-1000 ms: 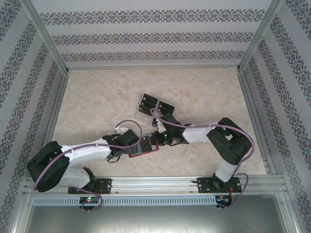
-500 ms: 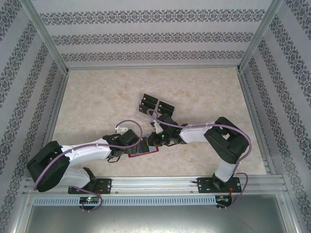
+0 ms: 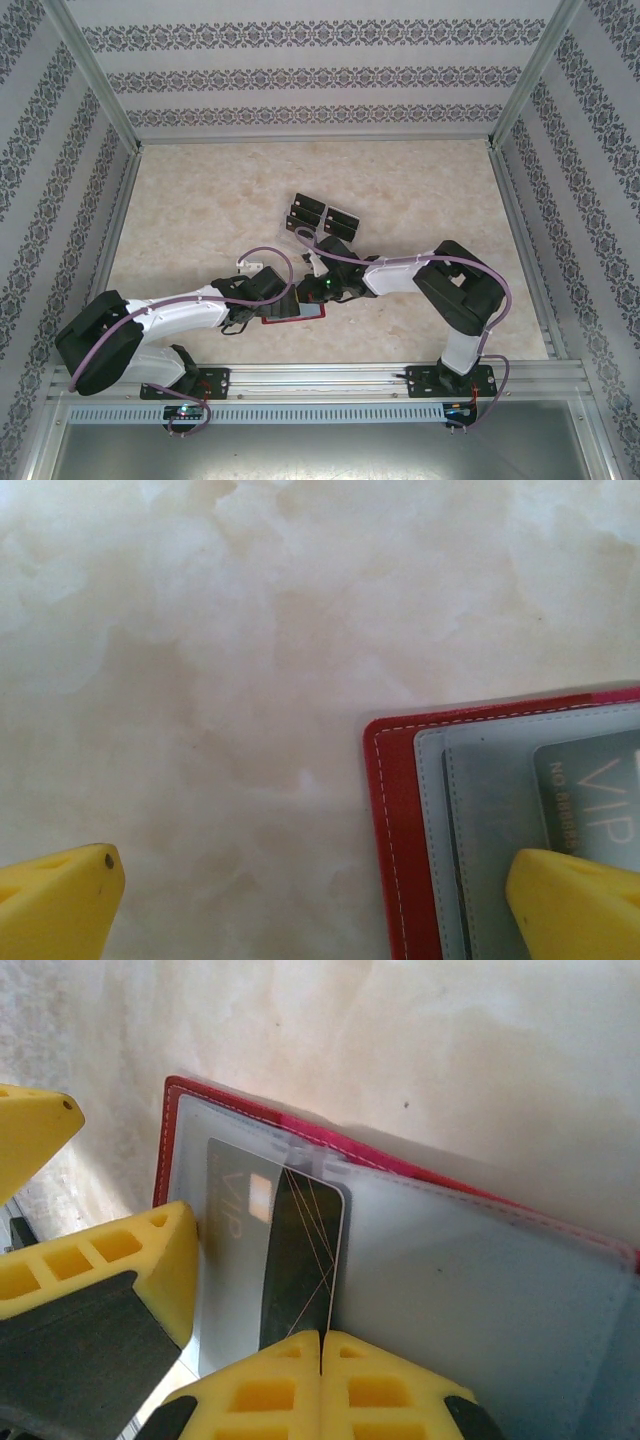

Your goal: Put the credit cards into the card holder

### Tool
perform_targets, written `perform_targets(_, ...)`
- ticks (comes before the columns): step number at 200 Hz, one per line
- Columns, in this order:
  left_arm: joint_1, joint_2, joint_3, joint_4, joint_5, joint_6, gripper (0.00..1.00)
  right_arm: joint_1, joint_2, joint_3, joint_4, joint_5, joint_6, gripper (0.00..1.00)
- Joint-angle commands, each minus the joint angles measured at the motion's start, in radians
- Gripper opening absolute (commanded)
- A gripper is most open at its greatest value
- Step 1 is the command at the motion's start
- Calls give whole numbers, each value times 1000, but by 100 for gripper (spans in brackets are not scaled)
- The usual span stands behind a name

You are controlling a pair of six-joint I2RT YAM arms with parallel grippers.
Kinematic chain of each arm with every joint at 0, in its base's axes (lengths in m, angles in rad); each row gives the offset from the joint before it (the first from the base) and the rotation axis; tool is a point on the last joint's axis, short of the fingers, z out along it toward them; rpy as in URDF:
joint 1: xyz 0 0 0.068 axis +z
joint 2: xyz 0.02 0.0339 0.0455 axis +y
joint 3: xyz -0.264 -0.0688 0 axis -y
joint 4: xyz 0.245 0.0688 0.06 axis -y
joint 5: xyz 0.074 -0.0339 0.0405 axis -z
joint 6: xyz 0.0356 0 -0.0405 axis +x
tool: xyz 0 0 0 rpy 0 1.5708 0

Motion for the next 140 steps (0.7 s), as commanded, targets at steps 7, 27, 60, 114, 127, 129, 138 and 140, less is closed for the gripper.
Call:
perform_targets(7,-7,1,0,-94,-8,-4,100,20,26,19,-5,-16,11,0)
perform_targets(27,-6,-41,30,-162,-49,-29,100,19,25,16,-8,-10,12,0)
perform_targets(60,17,-84,47,-241,-76,-38,100,20,21,16,-15,-5,16,0)
perform_targets(114,38,-103,-16,-257,-61,-48,100,19,15,19,-31,4,18,0)
perform_targets(127,38,-107,-32,-247,-53,-51,100,19,14,19,-35,5,18,0)
perform_targets(129,38,-107,-34,-244,-52,-51,100,19,14,19,-34,6,18,0)
perform_targets(138,38,-109,-40,-231,-45,-47,100,19,15,20,-35,6,19,0)
perform_targets(140,38,-109,-42,-230,-44,-47,100,19,15,20,-36,6,18,0)
